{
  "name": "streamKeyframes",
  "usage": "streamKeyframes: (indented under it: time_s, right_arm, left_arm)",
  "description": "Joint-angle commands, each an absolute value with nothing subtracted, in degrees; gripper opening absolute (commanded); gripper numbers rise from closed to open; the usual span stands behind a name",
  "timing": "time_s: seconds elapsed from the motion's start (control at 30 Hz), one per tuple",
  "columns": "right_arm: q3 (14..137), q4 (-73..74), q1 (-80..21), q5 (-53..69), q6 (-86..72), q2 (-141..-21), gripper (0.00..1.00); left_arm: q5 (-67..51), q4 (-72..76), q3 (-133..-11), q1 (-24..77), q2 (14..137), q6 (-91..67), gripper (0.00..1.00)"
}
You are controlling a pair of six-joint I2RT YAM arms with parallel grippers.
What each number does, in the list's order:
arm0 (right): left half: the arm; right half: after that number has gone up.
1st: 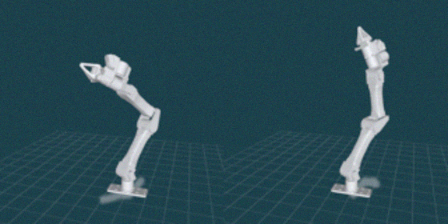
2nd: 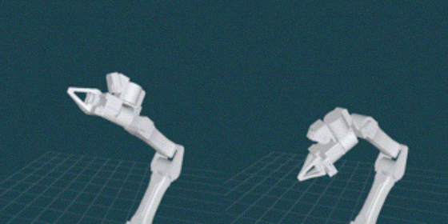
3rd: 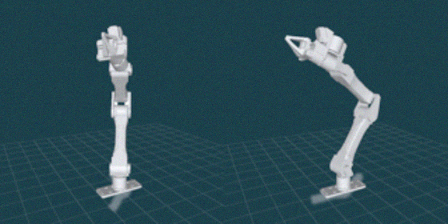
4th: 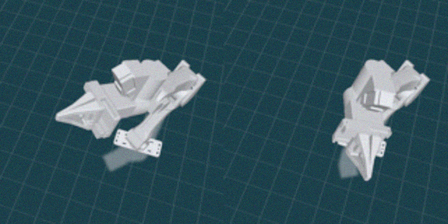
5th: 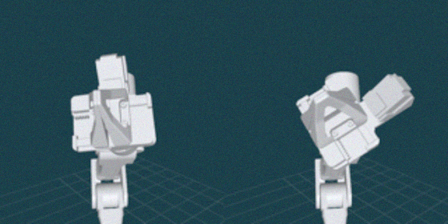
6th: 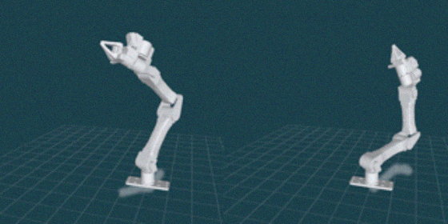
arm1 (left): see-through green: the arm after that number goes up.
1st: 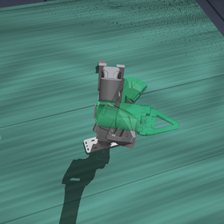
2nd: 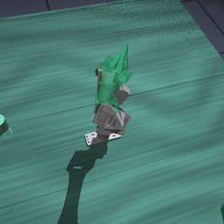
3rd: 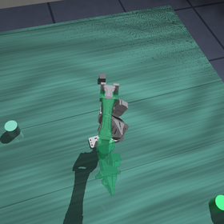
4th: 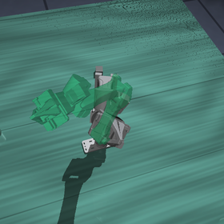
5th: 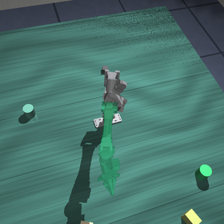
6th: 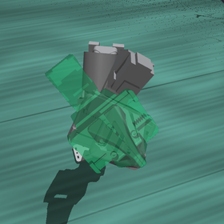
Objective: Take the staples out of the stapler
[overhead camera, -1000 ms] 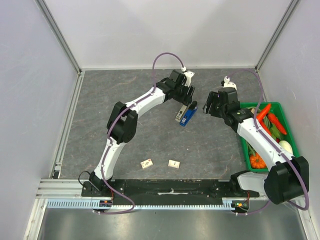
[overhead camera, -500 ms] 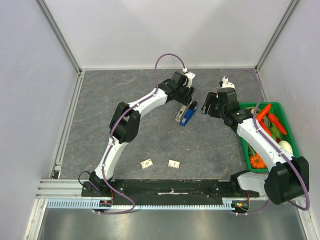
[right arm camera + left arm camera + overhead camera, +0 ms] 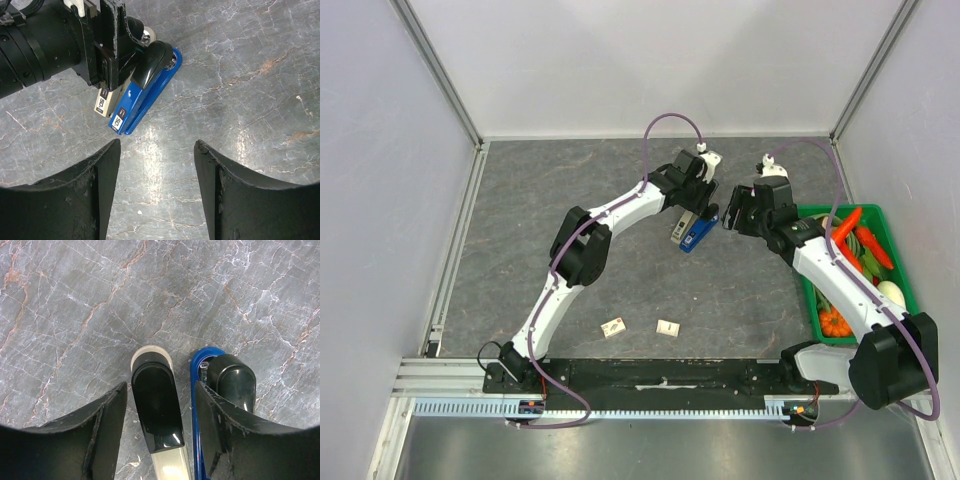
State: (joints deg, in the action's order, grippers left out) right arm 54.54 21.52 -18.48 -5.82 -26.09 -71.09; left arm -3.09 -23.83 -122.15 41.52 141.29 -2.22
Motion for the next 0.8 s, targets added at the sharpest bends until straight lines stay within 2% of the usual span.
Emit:
streamKeyframes:
  time_s: [0.0,0.17,0.27,0.4,0.5,0.53,0.77]
  right_arm:
    - [54.1,20.7,-18.7,-5.3,-25.4,-70.0,0.68]
    - [53.8,20.6,-18.9,-5.2,-25.4,-70.1,0.67]
    - [53.7,20.5,-19.1,-5.2,-25.5,-70.2,0.66]
    - [53.6,20.4,-19.2,-5.1,-25.5,-70.0,0.66]
    - [53.6,20.6,-19.2,-5.0,-25.5,-69.7,0.65]
    - [53.6,20.5,-19.2,-5.0,-25.5,-69.3,0.65]
    - [54.1,20.7,-19.2,-3.8,-25.5,-67.9,0.66]
  left_arm:
    - [-2.7,-22.8,-124.7,41.8,141.7,-0.1,0.61]
    - [-1.6,-22.8,-124.5,42.0,141.4,2.3,0.56]
    - [-0.8,-22.8,-124.6,42.2,141.4,3.1,0.47]
    - [-0.3,-22.6,-124.7,42.5,141.7,4.6,0.29]
    - [1.7,-22.6,-124.5,42.5,141.7,5.9,0.05]
    - [1.8,-22.5,-124.1,42.5,141.2,6.2,0.02]
    - [3.1,-19.8,-116.4,42.5,133.0,9.7,0.02]
